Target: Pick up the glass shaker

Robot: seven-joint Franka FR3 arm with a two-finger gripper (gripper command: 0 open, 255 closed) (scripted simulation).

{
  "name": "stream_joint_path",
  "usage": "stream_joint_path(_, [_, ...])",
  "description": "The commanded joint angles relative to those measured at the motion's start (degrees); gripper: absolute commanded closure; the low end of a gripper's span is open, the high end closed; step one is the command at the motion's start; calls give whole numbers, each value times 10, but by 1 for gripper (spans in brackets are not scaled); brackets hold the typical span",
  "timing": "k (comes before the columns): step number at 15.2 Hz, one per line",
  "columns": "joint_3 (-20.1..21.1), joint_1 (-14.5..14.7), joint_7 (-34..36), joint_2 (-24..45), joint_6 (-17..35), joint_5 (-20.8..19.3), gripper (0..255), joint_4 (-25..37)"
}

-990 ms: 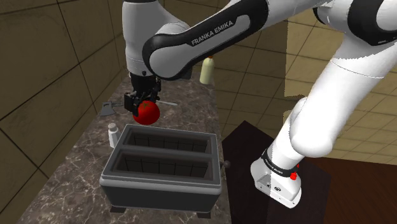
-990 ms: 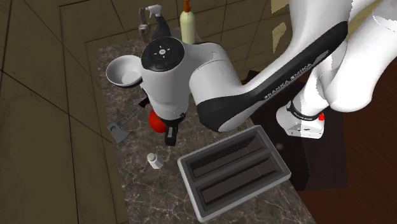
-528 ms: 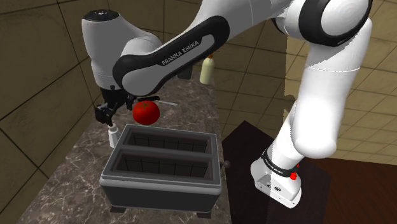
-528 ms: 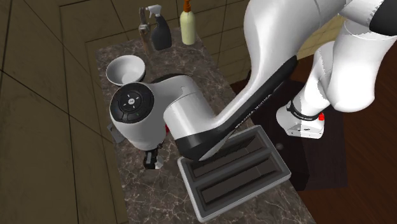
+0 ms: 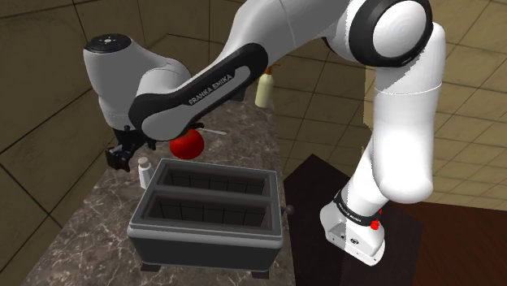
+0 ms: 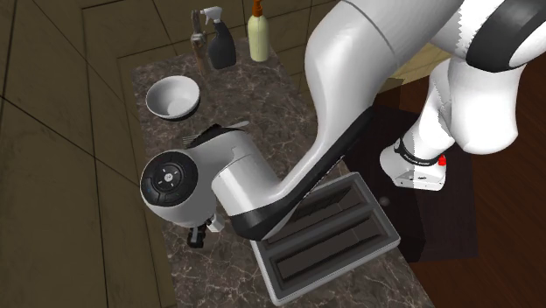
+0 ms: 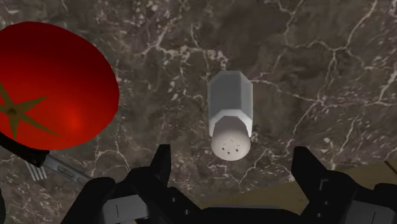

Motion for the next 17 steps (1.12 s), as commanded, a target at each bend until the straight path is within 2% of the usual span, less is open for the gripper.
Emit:
stream_joint_path(1, [-3, 2, 6, 8, 12, -6, 0, -5])
stream_joint_path(4, [-6, 4, 10, 15, 21, -11, 0, -7])
stream_joint_path(5, [-6, 4, 10, 16, 21, -11, 255, -7])
stream_joint_path(14, [-6, 4, 10, 15, 21, -11, 255, -7])
stream_joint_path(17, [-1, 1, 2, 2, 4, -2, 255, -2])
